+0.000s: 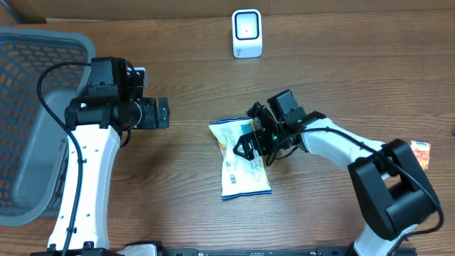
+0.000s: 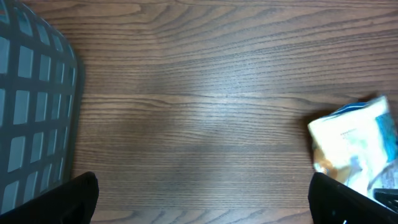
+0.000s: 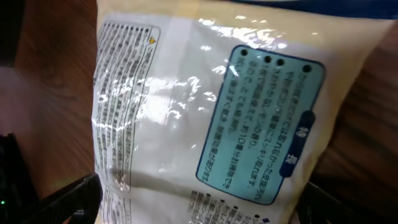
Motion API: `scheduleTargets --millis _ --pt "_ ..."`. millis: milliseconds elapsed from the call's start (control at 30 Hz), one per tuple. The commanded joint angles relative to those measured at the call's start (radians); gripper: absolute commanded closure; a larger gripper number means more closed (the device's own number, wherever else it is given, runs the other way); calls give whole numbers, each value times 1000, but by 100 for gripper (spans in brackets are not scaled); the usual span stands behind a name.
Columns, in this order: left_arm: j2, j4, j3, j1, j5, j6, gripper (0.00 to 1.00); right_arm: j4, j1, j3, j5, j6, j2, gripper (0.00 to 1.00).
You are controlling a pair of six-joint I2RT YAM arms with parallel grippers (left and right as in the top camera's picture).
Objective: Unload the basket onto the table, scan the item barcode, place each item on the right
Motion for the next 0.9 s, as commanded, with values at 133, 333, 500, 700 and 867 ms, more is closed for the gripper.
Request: scheduleTargets --millis 133,333,500,700,867 --pt "-7 1 4 4 -6 -9 0 16 29 15 14 27 146 4" --pt "-7 1 4 4 -6 -9 0 7 32 21 42 35 150 95" --pt "-7 1 4 4 -6 -9 0 8 32 21 42 36 149 96" --pt "-7 1 4 4 -6 -9 0 -37 -5 91 292 171 132 96" --pt "-7 1 4 4 -6 -9 0 -183 -85 225 560 204 68 96"
